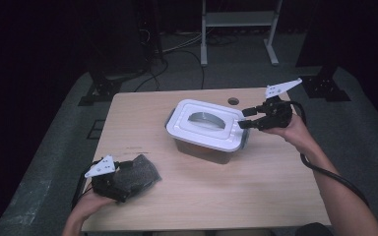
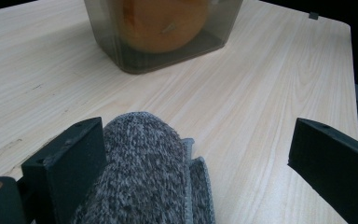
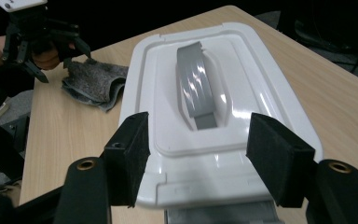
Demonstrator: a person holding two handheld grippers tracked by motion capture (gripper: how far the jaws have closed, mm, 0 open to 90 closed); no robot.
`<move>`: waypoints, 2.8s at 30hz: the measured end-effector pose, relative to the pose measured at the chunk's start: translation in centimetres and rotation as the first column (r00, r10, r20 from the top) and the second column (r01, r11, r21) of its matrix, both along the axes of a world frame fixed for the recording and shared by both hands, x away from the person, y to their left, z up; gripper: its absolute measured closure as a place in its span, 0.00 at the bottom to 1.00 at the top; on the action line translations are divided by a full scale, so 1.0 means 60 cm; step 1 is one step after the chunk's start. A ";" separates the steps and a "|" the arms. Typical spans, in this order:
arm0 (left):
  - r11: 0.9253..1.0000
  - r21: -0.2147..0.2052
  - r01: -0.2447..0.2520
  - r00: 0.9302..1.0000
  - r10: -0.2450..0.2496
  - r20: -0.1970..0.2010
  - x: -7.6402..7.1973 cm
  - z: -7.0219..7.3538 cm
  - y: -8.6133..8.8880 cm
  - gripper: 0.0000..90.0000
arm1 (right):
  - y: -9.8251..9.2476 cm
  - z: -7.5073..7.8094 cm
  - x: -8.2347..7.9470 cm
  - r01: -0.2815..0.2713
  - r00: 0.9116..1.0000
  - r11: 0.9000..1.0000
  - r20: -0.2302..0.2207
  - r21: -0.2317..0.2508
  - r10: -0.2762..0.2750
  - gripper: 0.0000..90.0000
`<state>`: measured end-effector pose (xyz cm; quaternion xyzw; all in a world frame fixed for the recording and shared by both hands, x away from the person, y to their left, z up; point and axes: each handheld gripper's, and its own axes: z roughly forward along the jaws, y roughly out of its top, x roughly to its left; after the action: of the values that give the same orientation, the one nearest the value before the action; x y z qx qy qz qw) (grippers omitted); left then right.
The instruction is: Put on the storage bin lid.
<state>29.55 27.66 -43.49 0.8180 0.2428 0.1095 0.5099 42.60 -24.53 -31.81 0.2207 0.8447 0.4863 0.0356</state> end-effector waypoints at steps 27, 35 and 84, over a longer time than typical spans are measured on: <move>1.000 -0.003 -0.005 1.000 0.005 -0.006 -0.002 -0.002 0.000 0.03 | -0.078 -0.060 -0.052 0.061 0.997 0.997 -0.052 0.037 -0.059 0.38; 1.000 0.001 -0.003 1.000 0.003 -0.008 -0.001 -0.003 -0.003 0.03 | -0.092 -0.084 -0.066 0.076 0.995 0.996 -0.075 0.039 -0.073 0.36; 1.000 0.007 0.005 1.000 -0.005 -0.008 0.002 -0.002 -0.012 0.03 | -0.160 -0.203 -0.133 0.180 0.972 0.979 -0.169 0.092 -0.163 0.34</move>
<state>29.68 26.96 -43.60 0.8208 0.2424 0.1058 0.5064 34.63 -34.11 -44.00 0.3328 0.7953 0.5066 -0.0025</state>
